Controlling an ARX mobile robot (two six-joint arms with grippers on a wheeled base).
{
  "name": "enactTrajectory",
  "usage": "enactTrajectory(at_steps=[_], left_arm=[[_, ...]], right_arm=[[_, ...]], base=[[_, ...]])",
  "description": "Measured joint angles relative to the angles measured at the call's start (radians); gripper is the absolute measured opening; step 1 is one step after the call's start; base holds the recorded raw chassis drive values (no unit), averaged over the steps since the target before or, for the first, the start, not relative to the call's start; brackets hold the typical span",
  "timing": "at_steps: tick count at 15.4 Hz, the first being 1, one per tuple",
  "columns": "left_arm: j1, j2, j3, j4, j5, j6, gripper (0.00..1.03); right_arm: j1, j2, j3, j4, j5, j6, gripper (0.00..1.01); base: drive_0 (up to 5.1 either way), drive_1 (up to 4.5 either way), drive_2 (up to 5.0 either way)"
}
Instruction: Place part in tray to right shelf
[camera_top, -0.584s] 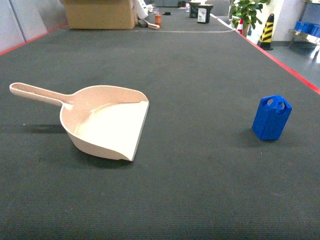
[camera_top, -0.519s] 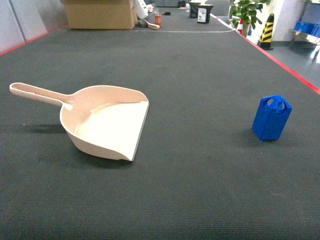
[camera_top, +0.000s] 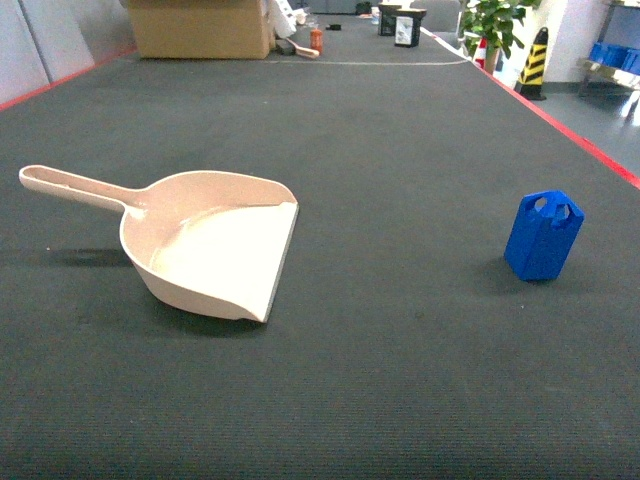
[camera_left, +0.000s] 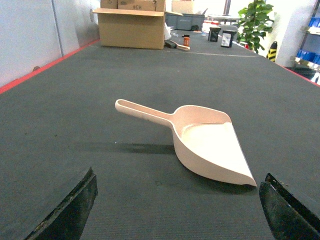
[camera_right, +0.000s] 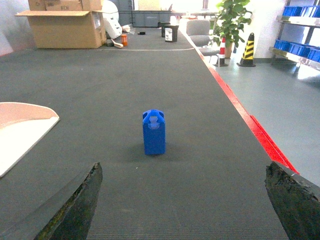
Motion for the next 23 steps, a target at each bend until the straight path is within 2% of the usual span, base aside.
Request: enactTrajectory(at_steps=[23], left_arm=[[0.000, 0.000, 0.000, 0.000, 0.000, 0.000, 0.98]], right_arm=[[0.000, 0.000, 0.000, 0.000, 0.000, 0.000, 0.98]], base=[[0.0, 0.00, 0.0]])
